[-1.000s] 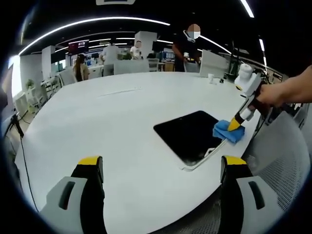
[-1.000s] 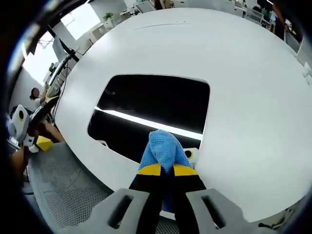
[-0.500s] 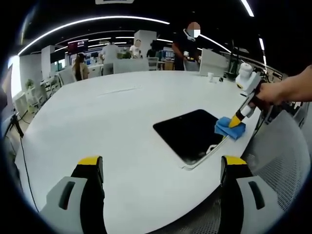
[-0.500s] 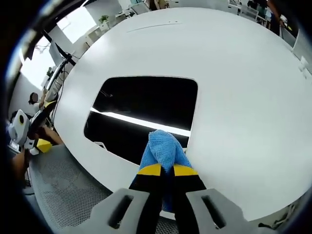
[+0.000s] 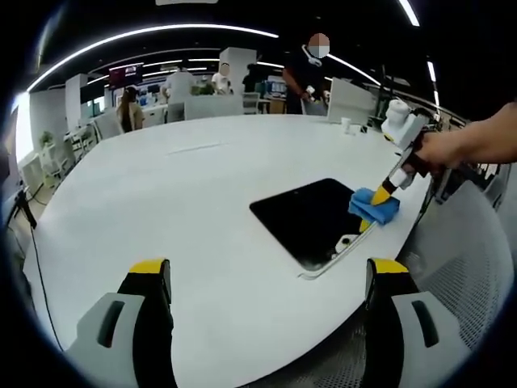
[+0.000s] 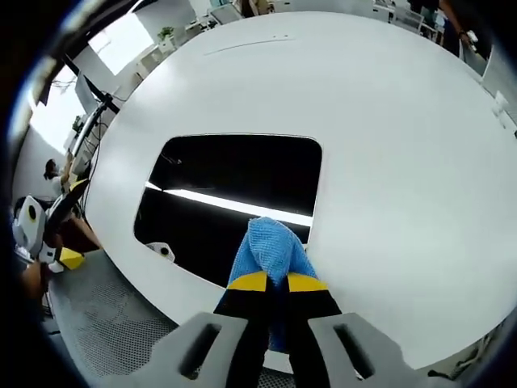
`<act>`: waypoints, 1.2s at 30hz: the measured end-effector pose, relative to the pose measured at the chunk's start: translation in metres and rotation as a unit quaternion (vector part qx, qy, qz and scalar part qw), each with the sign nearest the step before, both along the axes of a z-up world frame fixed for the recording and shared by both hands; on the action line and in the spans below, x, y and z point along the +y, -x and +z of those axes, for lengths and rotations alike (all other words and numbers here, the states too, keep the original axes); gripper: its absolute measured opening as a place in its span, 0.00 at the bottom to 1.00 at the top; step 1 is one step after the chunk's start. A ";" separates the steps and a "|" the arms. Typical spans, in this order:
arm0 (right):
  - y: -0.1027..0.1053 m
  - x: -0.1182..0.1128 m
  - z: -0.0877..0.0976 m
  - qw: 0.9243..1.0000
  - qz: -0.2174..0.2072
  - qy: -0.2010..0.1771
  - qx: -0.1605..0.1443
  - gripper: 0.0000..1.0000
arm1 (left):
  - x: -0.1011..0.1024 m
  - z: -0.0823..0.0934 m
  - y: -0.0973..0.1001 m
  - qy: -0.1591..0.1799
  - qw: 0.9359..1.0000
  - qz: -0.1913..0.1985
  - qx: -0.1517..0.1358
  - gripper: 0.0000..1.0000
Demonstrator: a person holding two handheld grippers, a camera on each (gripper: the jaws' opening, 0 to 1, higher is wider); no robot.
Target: Wipe the mirror surface with the cleaning cloth until all visible marks leave the cleaned area.
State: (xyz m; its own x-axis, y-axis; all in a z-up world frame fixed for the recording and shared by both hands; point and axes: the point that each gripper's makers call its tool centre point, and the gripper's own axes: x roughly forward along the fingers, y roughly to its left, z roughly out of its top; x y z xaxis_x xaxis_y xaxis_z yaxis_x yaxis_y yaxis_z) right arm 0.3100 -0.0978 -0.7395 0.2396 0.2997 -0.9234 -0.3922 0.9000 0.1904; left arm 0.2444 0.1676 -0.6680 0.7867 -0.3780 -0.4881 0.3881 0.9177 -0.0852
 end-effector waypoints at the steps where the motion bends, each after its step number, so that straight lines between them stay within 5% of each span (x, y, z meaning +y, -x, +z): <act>1: -0.003 0.000 0.000 1.000 -0.002 0.000 0.000 0.00 | 0.000 0.000 0.000 0.000 1.000 0.000 0.000 0.99; 36: -0.090 0.012 0.003 0.999 -0.039 -0.003 -0.017 0.00 | 0.002 0.001 0.000 0.000 1.000 0.004 -0.001 0.99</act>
State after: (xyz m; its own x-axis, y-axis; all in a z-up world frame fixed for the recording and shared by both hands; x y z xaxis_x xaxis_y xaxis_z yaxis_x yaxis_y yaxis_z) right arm 0.4004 -0.0861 -0.7369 0.2934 0.2851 -0.9125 -0.3274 0.9267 0.1843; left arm 0.2446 0.1694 -0.6667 0.7906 -0.3718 -0.4866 0.3813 0.9206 -0.0841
